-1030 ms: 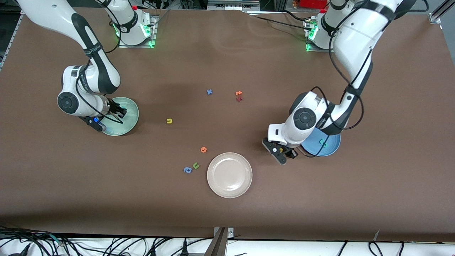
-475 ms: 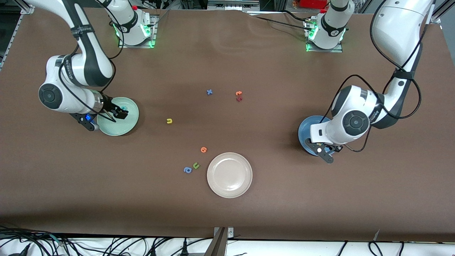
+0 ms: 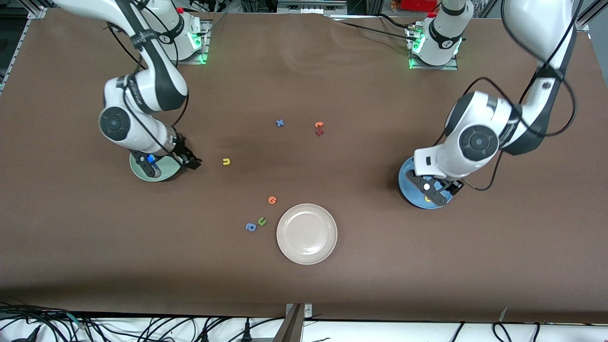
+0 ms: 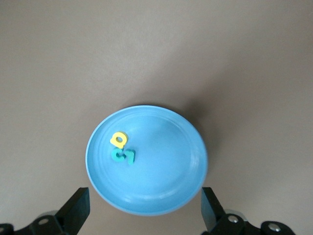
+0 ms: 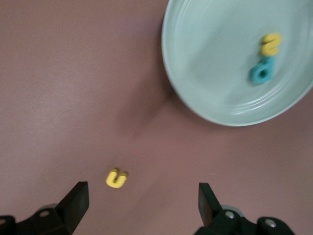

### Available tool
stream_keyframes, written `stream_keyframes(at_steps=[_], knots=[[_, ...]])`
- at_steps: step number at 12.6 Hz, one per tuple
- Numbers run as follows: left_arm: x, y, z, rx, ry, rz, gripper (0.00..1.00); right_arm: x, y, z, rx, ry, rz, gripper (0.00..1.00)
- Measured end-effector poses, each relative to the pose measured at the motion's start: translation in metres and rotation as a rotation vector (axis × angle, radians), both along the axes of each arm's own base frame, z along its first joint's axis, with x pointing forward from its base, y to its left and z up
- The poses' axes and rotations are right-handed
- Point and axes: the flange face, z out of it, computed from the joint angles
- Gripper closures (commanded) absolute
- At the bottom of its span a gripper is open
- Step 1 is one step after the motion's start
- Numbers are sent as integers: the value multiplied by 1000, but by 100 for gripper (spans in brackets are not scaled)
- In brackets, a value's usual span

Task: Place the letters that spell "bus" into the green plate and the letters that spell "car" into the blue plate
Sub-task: 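Raise the left arm to rest while the right gripper reaches the yellow u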

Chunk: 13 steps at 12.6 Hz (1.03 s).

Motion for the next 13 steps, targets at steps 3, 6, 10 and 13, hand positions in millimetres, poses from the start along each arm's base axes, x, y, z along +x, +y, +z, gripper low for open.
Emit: stream_keyframes(at_steps=[3,6,10,13], knots=[[-13,7,113,39,12,157,0,-4,44,-38,20,-51,-79,1],[-25,27,210,75,1,333,0,-16,74,-72,31,-55,-97,5],[-25,69,239,-67,-27,493,0,-24,68,-92,32,-63,-109,18],[-30,107,207,-104,-82,597,0,-30,66,-98,33,-69,-109,27]])
